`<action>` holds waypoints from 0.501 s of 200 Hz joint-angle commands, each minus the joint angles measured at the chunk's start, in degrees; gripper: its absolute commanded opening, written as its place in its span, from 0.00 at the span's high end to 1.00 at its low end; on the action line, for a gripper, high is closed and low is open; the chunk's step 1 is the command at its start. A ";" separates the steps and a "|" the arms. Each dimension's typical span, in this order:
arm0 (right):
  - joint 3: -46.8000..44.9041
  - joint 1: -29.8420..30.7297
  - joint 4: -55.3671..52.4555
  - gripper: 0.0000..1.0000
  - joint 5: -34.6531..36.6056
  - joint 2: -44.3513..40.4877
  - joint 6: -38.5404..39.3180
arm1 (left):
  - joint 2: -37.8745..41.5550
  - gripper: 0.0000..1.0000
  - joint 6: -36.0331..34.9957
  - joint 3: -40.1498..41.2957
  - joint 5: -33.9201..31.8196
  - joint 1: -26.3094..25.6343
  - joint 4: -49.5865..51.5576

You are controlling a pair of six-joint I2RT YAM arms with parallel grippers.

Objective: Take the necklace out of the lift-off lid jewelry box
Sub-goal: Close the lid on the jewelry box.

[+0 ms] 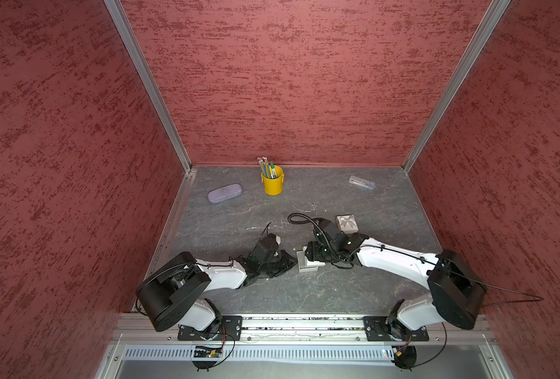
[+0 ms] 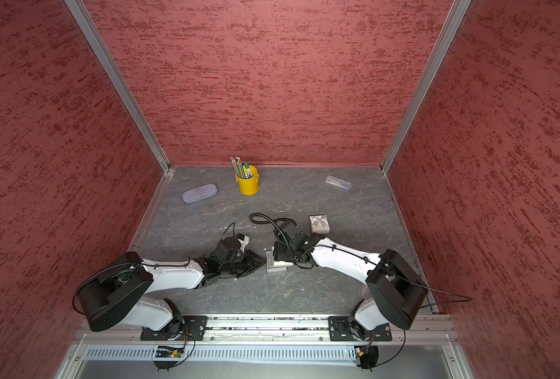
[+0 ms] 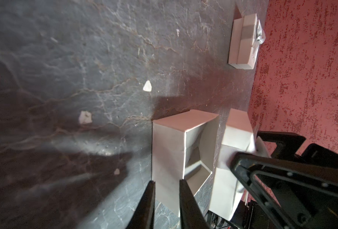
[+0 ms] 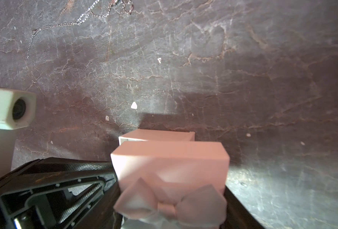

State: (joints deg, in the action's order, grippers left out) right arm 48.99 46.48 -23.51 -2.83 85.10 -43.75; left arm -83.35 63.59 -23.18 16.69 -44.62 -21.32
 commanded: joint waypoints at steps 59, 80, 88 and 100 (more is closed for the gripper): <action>-0.17 0.71 3.19 0.33 -1.74 1.65 -1.19 | -2.50 0.77 0.00 -0.81 0.54 -0.29 -3.55; -0.18 0.83 2.97 0.33 -1.75 1.65 -1.34 | -2.94 0.78 0.20 -0.90 0.50 -0.63 -3.98; -0.16 0.87 2.91 0.33 -1.82 1.73 -1.42 | -3.04 0.78 0.30 -0.90 0.36 -0.80 -4.02; 0.10 0.93 2.23 0.33 -1.85 1.99 -1.43 | -3.21 0.78 0.45 -0.90 0.36 -0.95 -4.16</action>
State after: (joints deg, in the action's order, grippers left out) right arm 48.99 46.74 -21.93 -4.32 86.06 -44.01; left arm -85.43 63.77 -23.24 16.64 -44.95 -24.21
